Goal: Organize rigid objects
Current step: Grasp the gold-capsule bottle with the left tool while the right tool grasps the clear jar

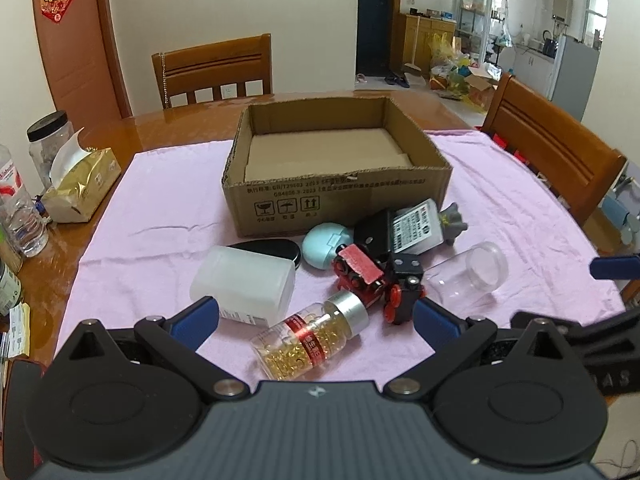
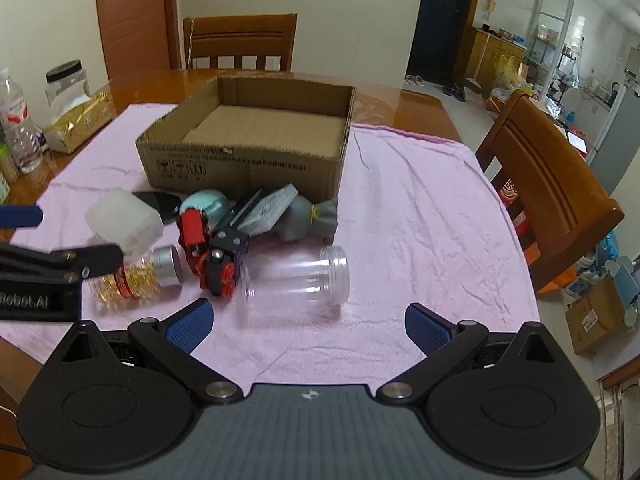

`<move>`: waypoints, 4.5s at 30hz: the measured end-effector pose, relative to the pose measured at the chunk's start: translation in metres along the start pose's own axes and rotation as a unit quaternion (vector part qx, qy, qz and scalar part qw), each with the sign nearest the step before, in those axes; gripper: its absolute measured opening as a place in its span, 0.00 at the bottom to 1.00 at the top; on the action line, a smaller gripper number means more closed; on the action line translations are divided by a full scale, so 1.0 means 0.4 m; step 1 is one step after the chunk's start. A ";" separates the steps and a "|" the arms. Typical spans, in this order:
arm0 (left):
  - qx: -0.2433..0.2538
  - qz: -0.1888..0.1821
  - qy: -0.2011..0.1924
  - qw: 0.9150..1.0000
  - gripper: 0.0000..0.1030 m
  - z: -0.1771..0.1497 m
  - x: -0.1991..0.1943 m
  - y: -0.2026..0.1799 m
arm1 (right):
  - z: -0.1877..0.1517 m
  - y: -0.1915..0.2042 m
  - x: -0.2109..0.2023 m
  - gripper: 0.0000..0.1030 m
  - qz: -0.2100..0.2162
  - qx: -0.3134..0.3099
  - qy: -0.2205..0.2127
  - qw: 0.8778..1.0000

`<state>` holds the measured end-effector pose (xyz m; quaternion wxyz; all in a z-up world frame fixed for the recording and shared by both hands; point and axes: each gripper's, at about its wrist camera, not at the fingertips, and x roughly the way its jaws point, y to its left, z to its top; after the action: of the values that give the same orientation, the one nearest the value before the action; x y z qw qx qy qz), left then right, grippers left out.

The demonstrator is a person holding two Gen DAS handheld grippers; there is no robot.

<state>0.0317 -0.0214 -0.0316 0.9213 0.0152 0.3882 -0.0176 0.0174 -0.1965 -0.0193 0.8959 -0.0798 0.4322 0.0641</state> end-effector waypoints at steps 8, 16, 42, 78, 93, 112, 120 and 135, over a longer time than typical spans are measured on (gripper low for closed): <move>-0.009 0.027 0.015 0.999 0.99 -0.001 0.121 0.001 | -0.043 0.004 0.041 1.00 0.014 -0.018 0.019 1.000; -0.003 0.043 0.029 0.999 0.99 -0.002 0.191 -0.008 | -0.054 -0.013 0.064 1.00 0.011 -0.015 0.039 0.999; -0.031 0.112 0.104 0.988 0.99 -0.110 0.166 0.158 | -0.070 0.010 0.167 1.00 0.043 -0.066 0.091 0.993; -0.045 0.019 0.063 0.997 0.99 -0.122 0.205 0.027 | -0.074 -0.072 0.257 1.00 0.140 -0.148 0.079 0.976; -0.028 0.001 0.056 0.998 0.91 -0.078 0.204 0.031 | -0.055 -0.059 0.262 1.00 0.115 -0.123 0.090 0.982; -0.022 -0.019 0.064 0.998 0.91 -0.086 0.192 0.055 | 0.049 -0.026 0.275 1.00 0.069 -0.077 0.069 0.992; -0.031 -0.014 0.078 0.996 0.91 -0.078 0.190 0.055 | 0.056 -0.046 0.277 1.00 0.063 -0.082 0.060 0.993; -0.040 -0.006 0.083 0.996 0.91 -0.058 0.193 0.048 | 0.094 -0.004 0.312 0.91 0.074 -0.119 0.066 0.988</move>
<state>0.0697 -0.0028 -0.1029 0.8858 -0.0224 0.4634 -0.0061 0.1236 -0.1848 -0.0937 0.8424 -0.1571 0.4844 0.1760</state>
